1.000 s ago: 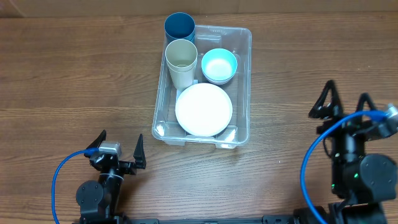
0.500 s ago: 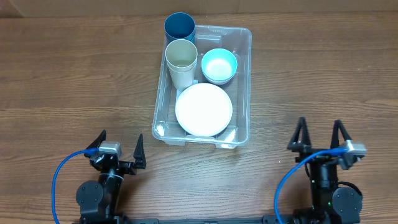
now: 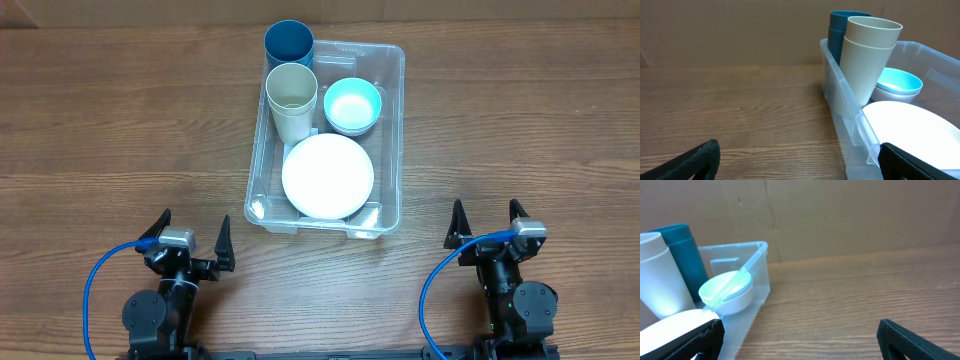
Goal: Pack container
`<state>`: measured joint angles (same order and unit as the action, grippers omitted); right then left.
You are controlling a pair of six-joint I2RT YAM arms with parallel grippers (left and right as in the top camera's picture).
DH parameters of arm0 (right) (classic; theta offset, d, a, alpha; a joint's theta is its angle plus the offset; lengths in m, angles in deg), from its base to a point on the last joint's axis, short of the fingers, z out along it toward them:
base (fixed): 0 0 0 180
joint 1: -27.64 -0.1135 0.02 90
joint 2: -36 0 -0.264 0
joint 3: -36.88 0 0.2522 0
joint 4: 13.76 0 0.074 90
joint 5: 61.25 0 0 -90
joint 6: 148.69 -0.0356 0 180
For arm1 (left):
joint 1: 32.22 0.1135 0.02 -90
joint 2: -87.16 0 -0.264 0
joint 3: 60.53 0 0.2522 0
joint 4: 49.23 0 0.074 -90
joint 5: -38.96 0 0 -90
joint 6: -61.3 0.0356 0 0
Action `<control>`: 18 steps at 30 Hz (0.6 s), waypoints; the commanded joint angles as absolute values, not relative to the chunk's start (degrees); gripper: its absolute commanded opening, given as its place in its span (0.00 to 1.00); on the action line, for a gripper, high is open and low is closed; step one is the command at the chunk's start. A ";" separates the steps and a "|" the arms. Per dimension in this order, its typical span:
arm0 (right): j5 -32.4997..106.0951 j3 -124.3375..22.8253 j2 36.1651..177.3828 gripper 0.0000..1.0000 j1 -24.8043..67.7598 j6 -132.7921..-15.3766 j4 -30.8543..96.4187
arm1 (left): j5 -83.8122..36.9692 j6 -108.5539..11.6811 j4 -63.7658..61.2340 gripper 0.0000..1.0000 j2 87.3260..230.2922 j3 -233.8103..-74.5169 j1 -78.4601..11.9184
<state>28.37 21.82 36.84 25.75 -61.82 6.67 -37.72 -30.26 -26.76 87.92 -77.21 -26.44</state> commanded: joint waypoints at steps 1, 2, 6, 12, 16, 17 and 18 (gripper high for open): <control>29.97 22.17 36.17 1.00 26.01 -59.46 5.78 | -37.04 -31.05 -26.91 1.00 87.41 -76.86 -25.76; 29.97 22.17 36.17 1.00 26.01 -59.46 5.80 | -37.04 -31.05 -26.91 1.00 87.41 -76.86 -25.76; 29.99 22.17 36.30 1.00 26.01 -59.13 5.80 | -37.04 -31.05 -26.91 1.00 87.41 -76.86 -25.76; 31.15 22.17 36.38 1.00 26.87 -56.29 5.67 | -37.04 -31.05 -26.91 1.00 87.41 -76.86 -25.76; 32.31 22.17 36.38 1.00 27.08 -56.27 5.62 | -37.04 -31.05 -26.91 1.00 87.41 -76.86 -25.76; 32.31 22.17 36.38 1.00 27.08 -56.29 5.62 | -37.04 -31.05 -26.91 1.00 87.41 -76.86 -25.76; 32.31 22.17 36.38 1.00 27.08 -56.29 5.62 | -37.04 -31.05 -26.91 1.00 87.41 -76.86 -25.76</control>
